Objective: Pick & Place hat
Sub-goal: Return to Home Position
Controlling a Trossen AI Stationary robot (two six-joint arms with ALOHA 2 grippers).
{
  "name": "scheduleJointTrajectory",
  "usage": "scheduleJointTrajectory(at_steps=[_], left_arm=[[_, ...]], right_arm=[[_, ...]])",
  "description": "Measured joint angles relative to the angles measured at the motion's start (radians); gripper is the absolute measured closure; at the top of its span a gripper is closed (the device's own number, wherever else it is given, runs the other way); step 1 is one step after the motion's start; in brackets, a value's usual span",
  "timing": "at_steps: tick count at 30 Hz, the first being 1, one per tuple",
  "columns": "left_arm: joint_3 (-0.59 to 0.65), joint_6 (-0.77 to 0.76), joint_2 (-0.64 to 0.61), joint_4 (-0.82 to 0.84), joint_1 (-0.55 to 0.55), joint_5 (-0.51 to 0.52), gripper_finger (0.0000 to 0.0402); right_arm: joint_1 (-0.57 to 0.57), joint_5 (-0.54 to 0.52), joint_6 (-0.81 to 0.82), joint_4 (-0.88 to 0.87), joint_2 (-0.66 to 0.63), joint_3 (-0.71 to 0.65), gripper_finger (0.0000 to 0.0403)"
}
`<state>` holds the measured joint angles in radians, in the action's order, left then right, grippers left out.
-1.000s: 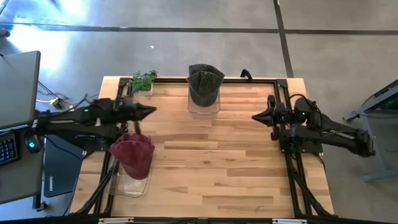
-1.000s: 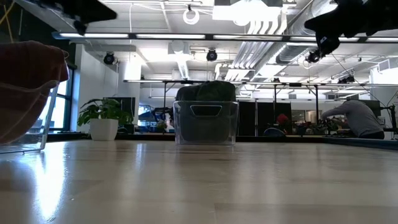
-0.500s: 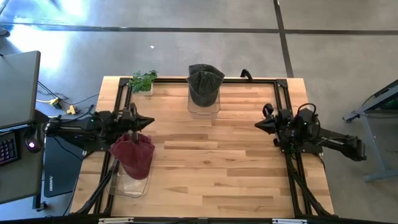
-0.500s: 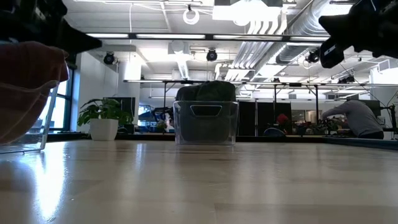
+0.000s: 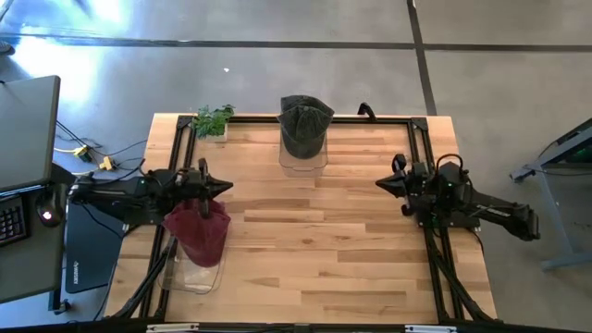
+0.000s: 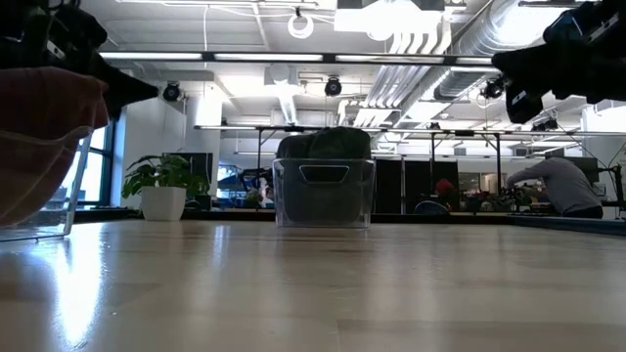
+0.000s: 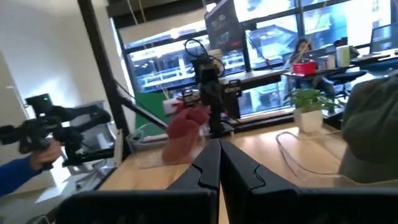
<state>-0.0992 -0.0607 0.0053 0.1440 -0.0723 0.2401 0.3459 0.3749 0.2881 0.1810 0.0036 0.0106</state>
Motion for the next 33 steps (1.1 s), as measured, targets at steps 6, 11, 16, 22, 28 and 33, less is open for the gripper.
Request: scheduleJointTrajectory(at_steps=[6,11,16,22,28,33], left_arm=[[0.044,0.006,0.011,-0.09,0.0,-0.007,0.0401],[0.043,0.004,0.006,-0.085,0.0,0.061,0.0401],[0.043,-0.018,0.006,-0.082,0.0,0.064,0.0401],[0.044,-0.022,0.006,-0.08,0.0,0.085,0.0401],[0.033,-0.022,0.006,-0.04,0.0,0.08,0.0401],[0.025,-0.026,0.004,0.003,0.0,0.071,0.0401]], right_arm=[[-0.007,-0.126,-0.004,-0.025,0.0,0.0,0.0403],[-0.107,-0.37,-0.004,-0.125,0.003,-0.001,0.0403],[-0.269,-0.437,-0.081,-0.149,0.003,-0.001,0.0403],[-0.372,-0.462,-0.161,-0.15,0.014,-0.001,0.0403],[-0.38,-0.435,-0.222,-0.155,0.03,-0.001,0.0403],[-0.38,-0.433,-0.237,-0.156,0.029,-0.001,0.0403]])
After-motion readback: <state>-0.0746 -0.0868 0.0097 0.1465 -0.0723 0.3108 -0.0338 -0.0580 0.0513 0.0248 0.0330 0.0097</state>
